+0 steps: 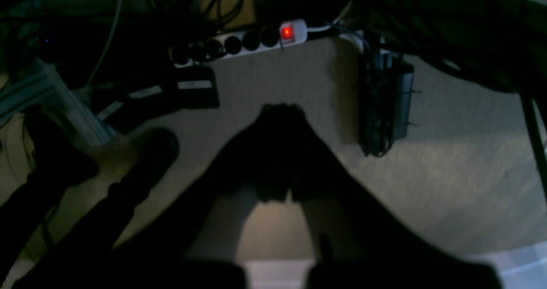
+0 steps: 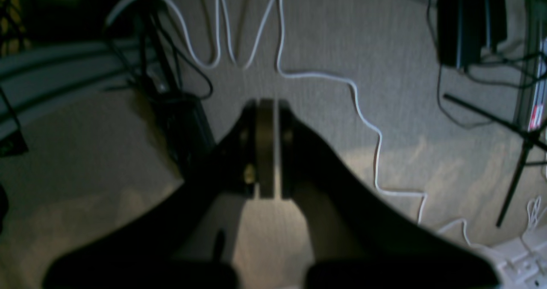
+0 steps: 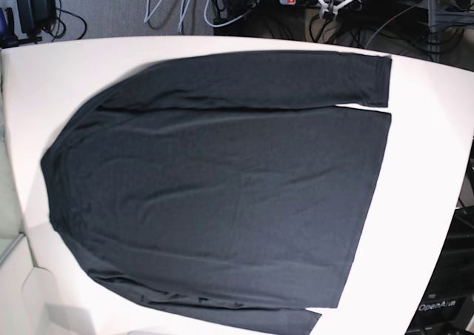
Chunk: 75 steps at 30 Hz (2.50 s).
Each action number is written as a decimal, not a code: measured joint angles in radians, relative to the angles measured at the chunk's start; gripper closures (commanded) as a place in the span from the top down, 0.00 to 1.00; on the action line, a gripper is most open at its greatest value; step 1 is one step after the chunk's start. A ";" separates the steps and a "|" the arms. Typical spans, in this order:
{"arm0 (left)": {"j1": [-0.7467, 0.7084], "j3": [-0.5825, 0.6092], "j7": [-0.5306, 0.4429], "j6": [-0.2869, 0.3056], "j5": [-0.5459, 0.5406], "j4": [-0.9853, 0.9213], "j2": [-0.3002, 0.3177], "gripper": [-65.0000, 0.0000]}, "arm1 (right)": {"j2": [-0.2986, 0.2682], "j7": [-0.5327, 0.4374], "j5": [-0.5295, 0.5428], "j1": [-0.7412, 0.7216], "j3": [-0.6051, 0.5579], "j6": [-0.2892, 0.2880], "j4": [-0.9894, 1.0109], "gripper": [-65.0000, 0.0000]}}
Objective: Fold the T-shirt properly
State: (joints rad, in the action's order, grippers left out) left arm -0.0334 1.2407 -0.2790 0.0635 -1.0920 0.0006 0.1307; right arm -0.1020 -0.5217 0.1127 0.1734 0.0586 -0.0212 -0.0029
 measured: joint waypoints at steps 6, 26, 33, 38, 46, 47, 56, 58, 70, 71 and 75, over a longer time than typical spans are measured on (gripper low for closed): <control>-0.020 0.000 -0.066 0.000 0.000 0.000 0.000 0.00 | 0.000 -0.057 0.000 0.039 0.000 0.000 0.002 0.00; -0.245 -0.008 -0.626 -0.005 -0.012 -0.001 0.038 0.00 | 0.031 -0.590 0.000 0.235 0.000 0.000 -0.001 0.00; -0.304 -0.101 -0.767 0.003 0.000 0.002 0.052 0.00 | 0.039 -0.740 0.000 0.293 0.000 0.000 -0.001 0.00; -0.364 -0.103 -0.902 0.000 0.004 0.001 0.074 0.00 | 0.039 -0.827 0.000 0.336 0.000 0.000 -0.002 0.00; -0.423 -0.109 -1.008 0.081 0.002 0.002 0.087 0.00 | 0.039 -0.824 0.000 0.357 0.000 0.000 -0.002 0.00; -0.430 -0.114 -1.007 0.095 -0.002 0.002 0.091 0.00 | 0.039 -0.826 0.000 0.360 0.000 0.000 -0.002 0.00; -0.500 -0.283 -1.007 0.234 0.000 0.140 0.163 0.00 | 0.039 -0.826 0.000 0.376 0.000 0.000 -0.002 0.00; -0.512 -0.288 -1.004 0.234 0.000 0.201 0.197 0.00 | 0.040 -0.826 0.000 0.377 0.000 0.000 -0.002 0.00; -0.624 -0.261 -0.999 0.039 0.119 0.658 0.475 0.00 | 0.041 -0.826 0.000 0.375 0.000 0.000 -0.002 0.00; -0.637 -0.254 -1.001 -0.024 0.139 0.710 0.506 0.00 | 0.041 -0.826 0.000 0.373 0.000 0.000 -0.002 0.00; -0.684 -0.254 -1.011 -0.237 0.314 0.903 0.650 0.00 | 0.042 -0.826 -0.001 0.368 0.000 0.000 -0.002 0.00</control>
State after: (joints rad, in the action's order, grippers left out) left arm -0.7177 0.9867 -1.2896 -0.1738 -0.7776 0.9031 0.7807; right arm -0.0605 -1.3479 0.1120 0.5411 0.0586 -0.0208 -0.0048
